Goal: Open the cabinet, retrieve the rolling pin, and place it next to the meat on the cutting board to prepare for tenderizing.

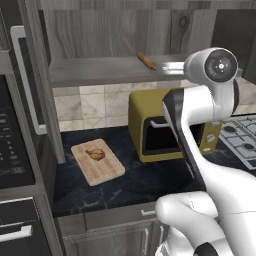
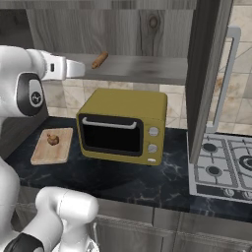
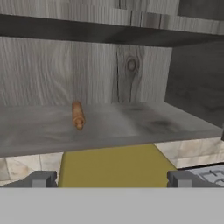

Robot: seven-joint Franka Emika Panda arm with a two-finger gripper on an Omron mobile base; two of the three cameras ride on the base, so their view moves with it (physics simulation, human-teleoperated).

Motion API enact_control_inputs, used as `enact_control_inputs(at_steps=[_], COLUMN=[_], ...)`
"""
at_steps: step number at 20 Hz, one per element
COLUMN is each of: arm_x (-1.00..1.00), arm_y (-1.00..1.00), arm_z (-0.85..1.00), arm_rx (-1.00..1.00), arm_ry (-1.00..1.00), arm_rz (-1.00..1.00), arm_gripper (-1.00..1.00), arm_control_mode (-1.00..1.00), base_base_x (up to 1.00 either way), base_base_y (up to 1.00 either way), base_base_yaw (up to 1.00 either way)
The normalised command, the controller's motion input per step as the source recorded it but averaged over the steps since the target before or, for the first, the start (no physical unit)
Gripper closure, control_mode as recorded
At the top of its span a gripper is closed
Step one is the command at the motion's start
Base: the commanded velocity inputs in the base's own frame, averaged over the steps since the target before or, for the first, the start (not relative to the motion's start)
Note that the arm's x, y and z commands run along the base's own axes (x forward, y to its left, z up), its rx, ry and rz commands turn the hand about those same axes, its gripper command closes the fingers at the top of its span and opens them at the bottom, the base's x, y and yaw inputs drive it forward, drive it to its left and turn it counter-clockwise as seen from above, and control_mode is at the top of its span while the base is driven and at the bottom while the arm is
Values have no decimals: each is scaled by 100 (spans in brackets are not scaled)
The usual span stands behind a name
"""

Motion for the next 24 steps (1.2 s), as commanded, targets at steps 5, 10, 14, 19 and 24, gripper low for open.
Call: enact_control_inputs(at_steps=[5,10,14,19,24], arm_x=[3,26,45,49,46], arm_y=[0,1,19,28,28], arm_z=[0,0,0,0,0], arm_rx=[0,0,0,0,0], arm_ry=[0,0,4,8,6], arm_rz=[0,0,1,2,4], arm_gripper=[-100,-100,-100,-100,-100], arm_control_mode=[-100,-100,-100,-100,-100], base_base_x=[0,0,0,0,0], base_base_y=[0,0,0,0,0], base_base_yaw=[0,0,0,0,0])
